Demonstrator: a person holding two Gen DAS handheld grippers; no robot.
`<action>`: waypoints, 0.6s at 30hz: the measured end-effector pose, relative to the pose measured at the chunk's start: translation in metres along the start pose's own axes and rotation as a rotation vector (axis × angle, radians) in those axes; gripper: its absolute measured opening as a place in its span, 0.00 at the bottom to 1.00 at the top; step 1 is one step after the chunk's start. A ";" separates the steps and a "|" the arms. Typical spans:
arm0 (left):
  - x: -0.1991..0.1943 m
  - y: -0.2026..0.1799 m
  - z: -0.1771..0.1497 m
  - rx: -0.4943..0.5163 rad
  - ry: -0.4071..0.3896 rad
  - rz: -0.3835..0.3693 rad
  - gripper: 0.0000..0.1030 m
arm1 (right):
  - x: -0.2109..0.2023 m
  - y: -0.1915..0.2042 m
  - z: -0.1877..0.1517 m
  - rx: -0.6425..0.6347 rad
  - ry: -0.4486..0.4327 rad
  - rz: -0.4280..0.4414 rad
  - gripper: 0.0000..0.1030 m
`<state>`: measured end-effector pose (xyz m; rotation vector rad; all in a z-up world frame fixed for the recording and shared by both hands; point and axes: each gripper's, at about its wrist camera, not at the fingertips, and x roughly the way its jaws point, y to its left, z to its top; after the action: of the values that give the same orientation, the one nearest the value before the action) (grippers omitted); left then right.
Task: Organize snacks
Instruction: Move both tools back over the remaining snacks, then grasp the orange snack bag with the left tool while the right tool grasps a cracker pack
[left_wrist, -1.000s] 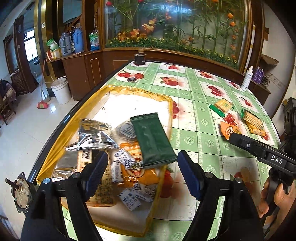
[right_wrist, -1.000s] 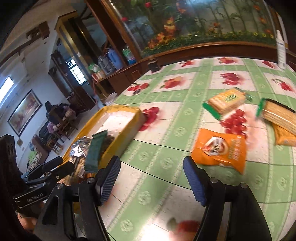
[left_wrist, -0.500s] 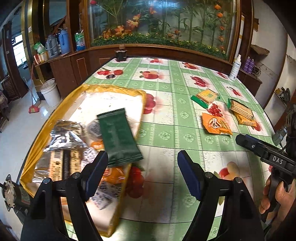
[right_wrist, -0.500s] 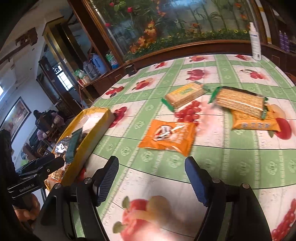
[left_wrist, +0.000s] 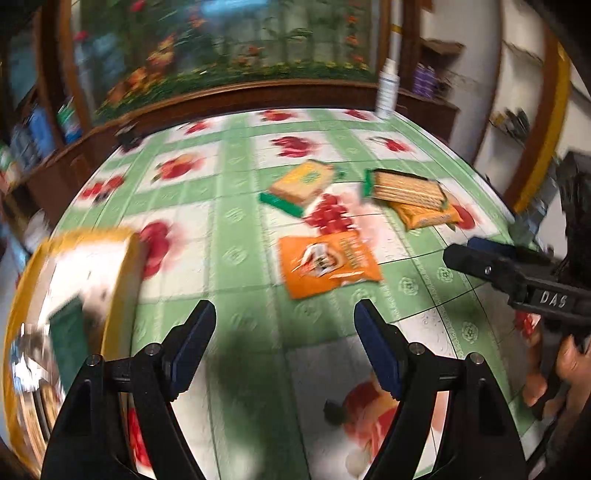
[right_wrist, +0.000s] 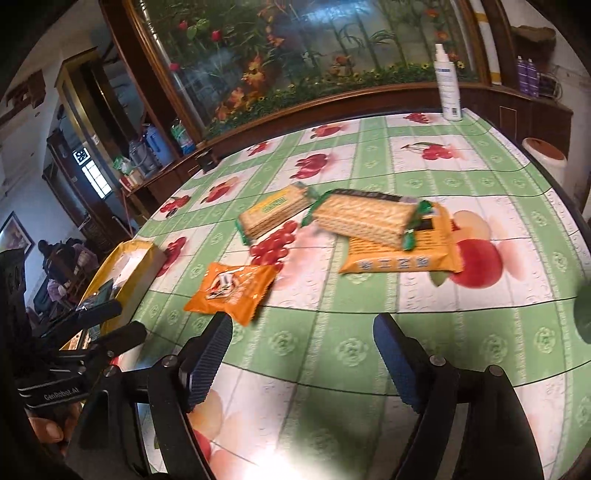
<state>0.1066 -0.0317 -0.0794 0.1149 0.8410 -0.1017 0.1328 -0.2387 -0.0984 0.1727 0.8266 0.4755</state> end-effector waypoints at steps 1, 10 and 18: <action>0.005 -0.009 0.005 0.065 -0.004 -0.004 0.75 | -0.001 -0.004 0.002 0.003 -0.001 -0.005 0.79; 0.053 -0.048 0.031 0.547 0.054 -0.049 0.75 | -0.005 -0.037 0.011 0.044 -0.004 -0.028 0.80; 0.076 -0.046 0.041 0.589 0.120 -0.215 0.75 | 0.001 -0.034 0.051 -0.106 -0.010 -0.025 0.82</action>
<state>0.1804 -0.0863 -0.1119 0.5887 0.9212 -0.5495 0.1823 -0.2661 -0.0759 0.0672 0.7909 0.4932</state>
